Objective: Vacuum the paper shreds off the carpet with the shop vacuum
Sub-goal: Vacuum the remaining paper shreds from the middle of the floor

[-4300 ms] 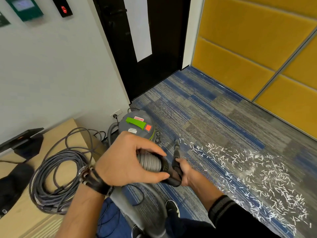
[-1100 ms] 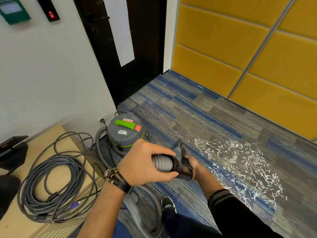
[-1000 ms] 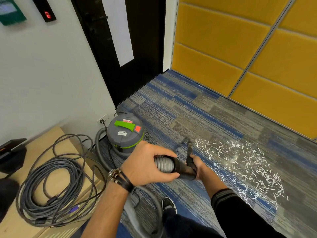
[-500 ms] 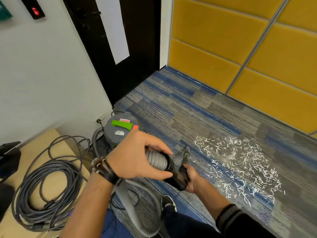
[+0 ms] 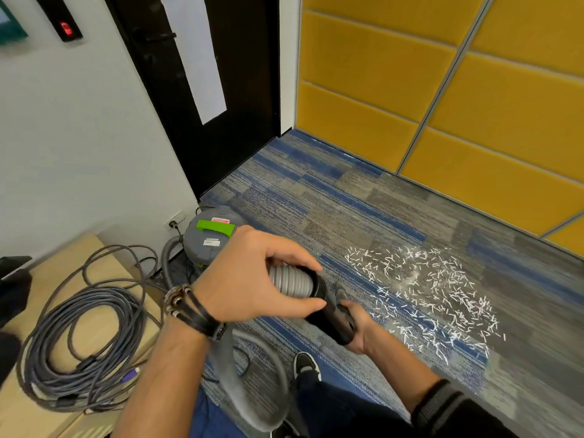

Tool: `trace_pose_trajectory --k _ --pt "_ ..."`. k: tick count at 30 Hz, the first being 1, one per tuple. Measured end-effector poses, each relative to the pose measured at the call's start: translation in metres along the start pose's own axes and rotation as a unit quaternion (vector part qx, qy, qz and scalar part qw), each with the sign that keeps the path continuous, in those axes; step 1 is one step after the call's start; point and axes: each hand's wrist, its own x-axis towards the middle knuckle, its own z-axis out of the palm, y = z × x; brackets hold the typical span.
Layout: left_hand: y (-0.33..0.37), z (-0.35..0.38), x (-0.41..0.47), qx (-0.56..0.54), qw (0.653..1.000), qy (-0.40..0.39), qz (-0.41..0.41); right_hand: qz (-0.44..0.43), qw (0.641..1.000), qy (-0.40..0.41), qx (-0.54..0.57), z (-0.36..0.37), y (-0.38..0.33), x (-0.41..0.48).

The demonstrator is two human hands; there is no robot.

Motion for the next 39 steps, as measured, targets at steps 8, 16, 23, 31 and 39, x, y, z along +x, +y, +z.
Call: trace_pose_trajectory --k 8,16,23,31,39 --pt "-0.008 0.058 0.019 0.041 0.996 0.047 -0.063 -0.092 0.989 0.084 -0.08 -0.008 -0.072 0.01" --pt "-0.011 0.137 0.087 0.179 0.973 0.042 -0.142 -0.076 0.987 0.121 -0.076 -0.042 -0.151 0.016" --pt "-0.026 0.137 0.125 0.175 0.972 0.024 -0.153 -0.027 0.99 0.099 -0.092 -0.047 -0.171 0.045" --pt "-0.009 0.109 0.146 0.152 0.985 -0.005 -0.082 0.0 0.998 0.015 -0.055 -0.032 -0.166 0.044" --pt "0.009 0.158 0.162 0.09 0.994 -0.026 -0.054 0.011 0.997 0.029 -0.069 -0.118 -0.192 0.037"
